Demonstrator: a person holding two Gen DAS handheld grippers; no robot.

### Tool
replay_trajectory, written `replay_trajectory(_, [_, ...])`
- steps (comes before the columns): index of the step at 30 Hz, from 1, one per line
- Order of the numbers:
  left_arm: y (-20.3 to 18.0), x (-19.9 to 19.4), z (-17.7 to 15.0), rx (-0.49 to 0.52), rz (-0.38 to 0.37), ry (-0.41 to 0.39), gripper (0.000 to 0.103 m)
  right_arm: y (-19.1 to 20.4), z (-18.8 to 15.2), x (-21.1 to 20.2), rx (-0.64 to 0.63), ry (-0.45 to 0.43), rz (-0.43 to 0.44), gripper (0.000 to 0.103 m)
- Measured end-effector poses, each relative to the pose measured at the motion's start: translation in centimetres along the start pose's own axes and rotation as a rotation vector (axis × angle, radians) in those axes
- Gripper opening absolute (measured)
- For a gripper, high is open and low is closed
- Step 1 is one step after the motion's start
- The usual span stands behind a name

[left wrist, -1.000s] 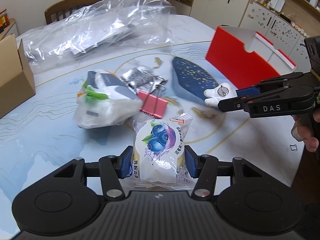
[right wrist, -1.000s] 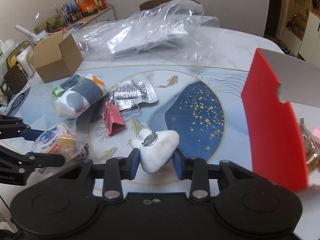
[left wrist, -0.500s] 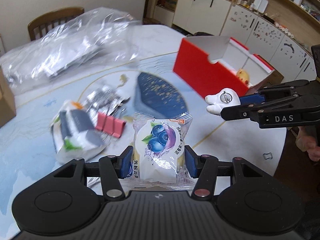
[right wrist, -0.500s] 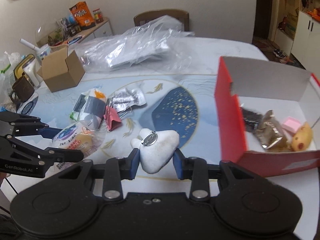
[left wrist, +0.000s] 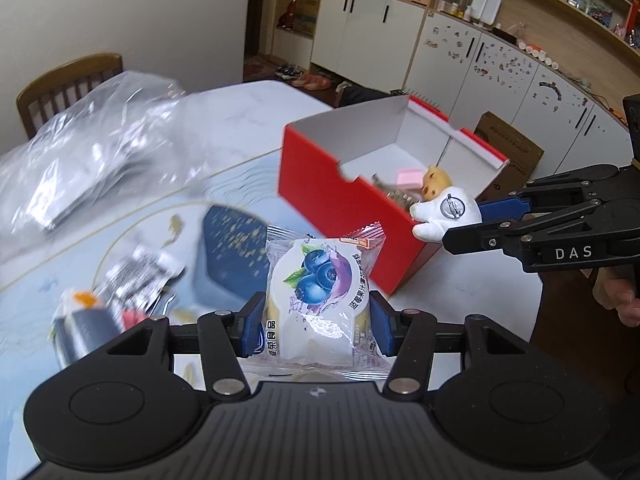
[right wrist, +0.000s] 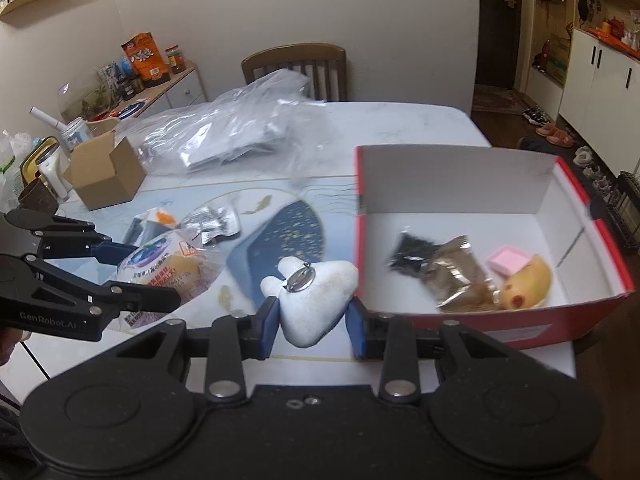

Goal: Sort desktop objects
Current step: 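Carry the blueberry snack pack and white heart plush into the red shoebox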

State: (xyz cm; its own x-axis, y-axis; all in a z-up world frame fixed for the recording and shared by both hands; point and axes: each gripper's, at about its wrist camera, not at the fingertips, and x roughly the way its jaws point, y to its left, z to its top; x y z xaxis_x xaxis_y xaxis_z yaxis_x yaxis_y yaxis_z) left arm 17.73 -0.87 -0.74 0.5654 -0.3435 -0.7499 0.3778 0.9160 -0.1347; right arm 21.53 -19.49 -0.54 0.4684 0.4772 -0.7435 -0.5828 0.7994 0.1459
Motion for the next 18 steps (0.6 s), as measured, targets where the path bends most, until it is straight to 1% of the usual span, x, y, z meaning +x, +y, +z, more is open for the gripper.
replay_trajectory(8, [-3.2, 2.5, 3.2, 0.030, -0.005, -0.014, 0.052, -4.3, 0.8, -0.8, -0.001, -0.014, -0.007, 0.035])
replay_trajectory(18, [-7.2, 5.9, 6.9, 0.079, 0.007, -0.016, 0.053, -9.9, 1.6, -0.6, -0.001, -0.013, -0.025, 0.035])
